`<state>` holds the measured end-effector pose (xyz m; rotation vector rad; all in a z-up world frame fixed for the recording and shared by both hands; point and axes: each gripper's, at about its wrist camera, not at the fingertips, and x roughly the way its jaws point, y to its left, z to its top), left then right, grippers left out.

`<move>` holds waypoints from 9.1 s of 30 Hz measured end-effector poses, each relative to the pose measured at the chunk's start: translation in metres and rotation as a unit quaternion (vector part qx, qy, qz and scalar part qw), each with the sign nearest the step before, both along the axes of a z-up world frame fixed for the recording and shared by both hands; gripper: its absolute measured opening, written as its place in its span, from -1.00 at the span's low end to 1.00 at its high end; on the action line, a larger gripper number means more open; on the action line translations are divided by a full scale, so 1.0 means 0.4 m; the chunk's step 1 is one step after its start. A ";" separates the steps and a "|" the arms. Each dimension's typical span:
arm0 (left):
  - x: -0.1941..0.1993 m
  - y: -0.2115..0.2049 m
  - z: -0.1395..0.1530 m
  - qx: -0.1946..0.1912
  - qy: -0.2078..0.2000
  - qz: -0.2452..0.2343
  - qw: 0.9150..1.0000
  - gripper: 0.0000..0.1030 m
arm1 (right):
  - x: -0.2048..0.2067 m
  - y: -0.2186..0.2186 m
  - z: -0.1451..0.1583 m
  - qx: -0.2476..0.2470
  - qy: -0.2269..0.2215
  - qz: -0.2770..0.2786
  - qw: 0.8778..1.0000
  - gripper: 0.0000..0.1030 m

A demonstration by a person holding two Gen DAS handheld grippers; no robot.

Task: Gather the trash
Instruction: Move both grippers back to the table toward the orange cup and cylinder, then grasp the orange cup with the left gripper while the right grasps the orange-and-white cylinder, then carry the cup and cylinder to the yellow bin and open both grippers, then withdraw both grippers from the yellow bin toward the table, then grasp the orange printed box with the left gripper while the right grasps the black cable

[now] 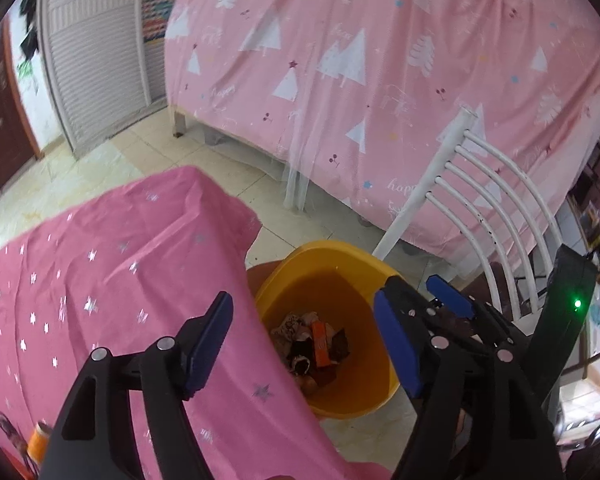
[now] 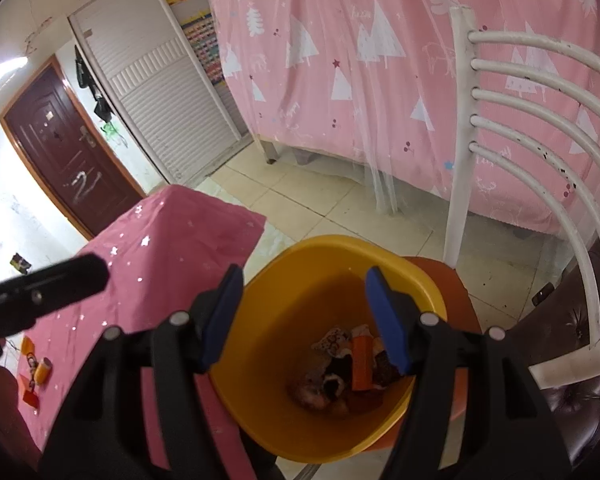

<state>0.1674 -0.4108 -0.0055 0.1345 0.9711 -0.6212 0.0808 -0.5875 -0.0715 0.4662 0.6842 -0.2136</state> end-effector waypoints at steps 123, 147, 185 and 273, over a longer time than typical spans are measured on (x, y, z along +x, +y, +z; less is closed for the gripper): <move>0.064 0.825 0.026 0.026 -0.079 0.139 0.987 -0.31 | 0.115 0.660 0.122 -0.122 0.005 0.288 0.950 0.09; -0.026 0.364 0.115 0.013 -0.101 -0.010 0.995 -0.31 | 0.035 0.260 0.105 -0.079 -0.019 0.129 0.988 0.09; -0.019 -0.007 0.078 0.014 -0.066 -0.047 0.997 0.50 | 0.003 0.033 -0.011 0.013 -0.002 0.061 0.998 0.55; -0.104 1.066 -0.074 -0.001 -0.080 0.179 0.980 0.65 | 0.128 0.961 0.072 -0.119 0.035 0.396 0.910 0.23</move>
